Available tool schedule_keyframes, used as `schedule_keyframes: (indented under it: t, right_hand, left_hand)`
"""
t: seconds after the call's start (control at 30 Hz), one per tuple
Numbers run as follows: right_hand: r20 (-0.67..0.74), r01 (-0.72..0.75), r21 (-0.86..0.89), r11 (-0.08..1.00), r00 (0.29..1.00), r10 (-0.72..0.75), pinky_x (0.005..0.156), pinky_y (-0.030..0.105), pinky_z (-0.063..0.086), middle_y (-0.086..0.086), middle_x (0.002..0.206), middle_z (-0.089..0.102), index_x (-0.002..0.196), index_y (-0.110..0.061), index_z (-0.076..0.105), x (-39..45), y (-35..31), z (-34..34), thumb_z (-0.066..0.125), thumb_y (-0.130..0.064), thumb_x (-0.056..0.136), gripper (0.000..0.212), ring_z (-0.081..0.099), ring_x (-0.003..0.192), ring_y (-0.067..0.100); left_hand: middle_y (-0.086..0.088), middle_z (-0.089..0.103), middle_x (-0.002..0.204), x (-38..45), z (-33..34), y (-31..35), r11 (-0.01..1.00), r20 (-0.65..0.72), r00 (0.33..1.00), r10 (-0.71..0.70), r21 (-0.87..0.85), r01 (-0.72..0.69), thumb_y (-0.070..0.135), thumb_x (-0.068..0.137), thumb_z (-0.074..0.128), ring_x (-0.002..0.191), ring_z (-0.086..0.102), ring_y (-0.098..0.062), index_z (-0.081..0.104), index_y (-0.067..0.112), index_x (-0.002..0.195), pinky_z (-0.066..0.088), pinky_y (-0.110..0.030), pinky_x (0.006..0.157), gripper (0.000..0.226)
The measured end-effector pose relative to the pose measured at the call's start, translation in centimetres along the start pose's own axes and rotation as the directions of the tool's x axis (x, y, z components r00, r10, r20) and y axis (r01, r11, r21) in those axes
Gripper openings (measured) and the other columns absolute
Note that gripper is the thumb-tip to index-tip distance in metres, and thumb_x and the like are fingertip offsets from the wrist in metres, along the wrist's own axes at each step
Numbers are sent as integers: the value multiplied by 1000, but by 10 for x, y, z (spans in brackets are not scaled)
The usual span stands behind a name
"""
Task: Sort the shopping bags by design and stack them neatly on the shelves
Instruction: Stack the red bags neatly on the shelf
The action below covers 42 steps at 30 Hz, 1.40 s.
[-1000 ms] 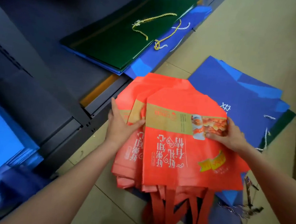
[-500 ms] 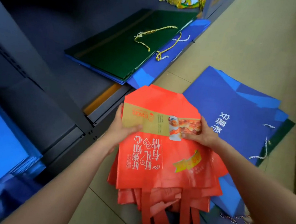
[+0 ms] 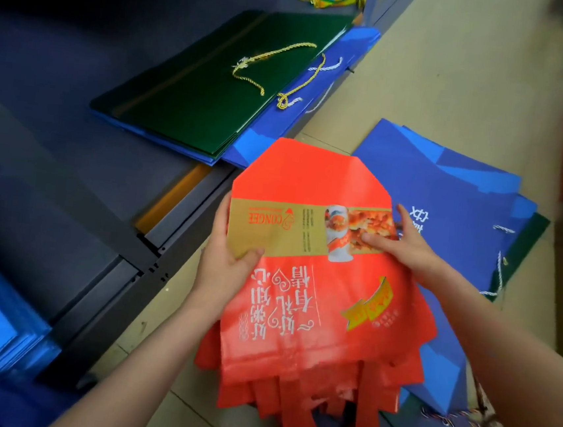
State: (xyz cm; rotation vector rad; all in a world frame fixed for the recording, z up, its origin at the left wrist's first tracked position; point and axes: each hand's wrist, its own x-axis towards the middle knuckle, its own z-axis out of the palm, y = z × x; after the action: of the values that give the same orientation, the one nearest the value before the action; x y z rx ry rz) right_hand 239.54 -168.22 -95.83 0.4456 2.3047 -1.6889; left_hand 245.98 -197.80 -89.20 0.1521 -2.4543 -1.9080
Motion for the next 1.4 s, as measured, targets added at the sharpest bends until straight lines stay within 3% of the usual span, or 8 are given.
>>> schedule_keyframes:
  t: [0.1,0.23,0.43,0.63,0.83,1.0,1.23,1.4]
  right_hand:
    - [32,5,208,978,999,-12,83,34,53,10,129,57,146,-27,24,-22,-31,-17,77,-20,71,92,64,91,17]
    - [-44,256,230,939,966,-253,74,25,57,-4,92,73,132,-30,44,-45,-99,-49,93,-48,25,119,68,76,8]
    - [-201,559,170,812,826,-526,87,26,52,-9,109,68,141,-20,35,-80,-185,-91,89,-42,43,114,63,98,7]
    - [-86,443,170,880,897,-435,80,19,53,2,122,59,141,-27,31,-77,-155,-71,87,-46,39,118,62,94,4]
    - [-78,407,140,903,914,-399,81,17,50,3,130,52,143,-28,27,-58,-132,-55,83,-18,58,103,59,100,3]
    - [-145,463,32,886,879,-454,96,14,39,-11,133,43,146,-32,16,-64,-118,-42,84,-26,59,111,49,107,-14]
    - [-190,705,-360,611,585,-788,100,-1,18,-15,133,32,140,-29,19,-74,-146,-46,73,-15,76,86,29,120,-10]
    - [-64,611,-435,661,711,-700,97,7,24,4,129,44,141,-24,31,-71,-121,-50,77,-32,71,85,39,117,6]
  left_hand:
    - [4,52,132,-4,-9,17,995,-2,997,73,-60,-73,-12,78,64,120,51,-4,27,28,140,39,-20,103,83]
    - [-6,53,132,13,-19,49,974,-15,987,160,-163,-160,9,70,72,120,53,-19,24,19,144,41,-47,104,89]
    - [-12,48,138,50,-24,117,910,-40,939,342,-235,-342,13,69,77,123,52,-22,20,9,146,41,-47,104,96]
    - [4,63,113,40,-19,100,955,33,982,188,-241,-175,33,57,85,102,63,-8,25,45,140,49,-35,95,103]
    - [2,63,107,43,-13,80,962,-3,998,66,-267,-65,28,55,87,93,65,-9,30,38,141,54,-25,81,104]
    - [0,58,121,38,-8,67,949,-96,995,9,-313,-39,23,66,80,100,62,-7,35,38,138,51,-30,88,86]
    - [15,52,116,48,-15,90,957,-220,937,271,-44,-287,18,83,70,95,54,11,38,33,138,44,-12,86,65]
    - [0,39,110,57,-21,81,805,122,946,300,499,-320,21,79,73,103,45,-14,15,34,148,30,-16,87,91]
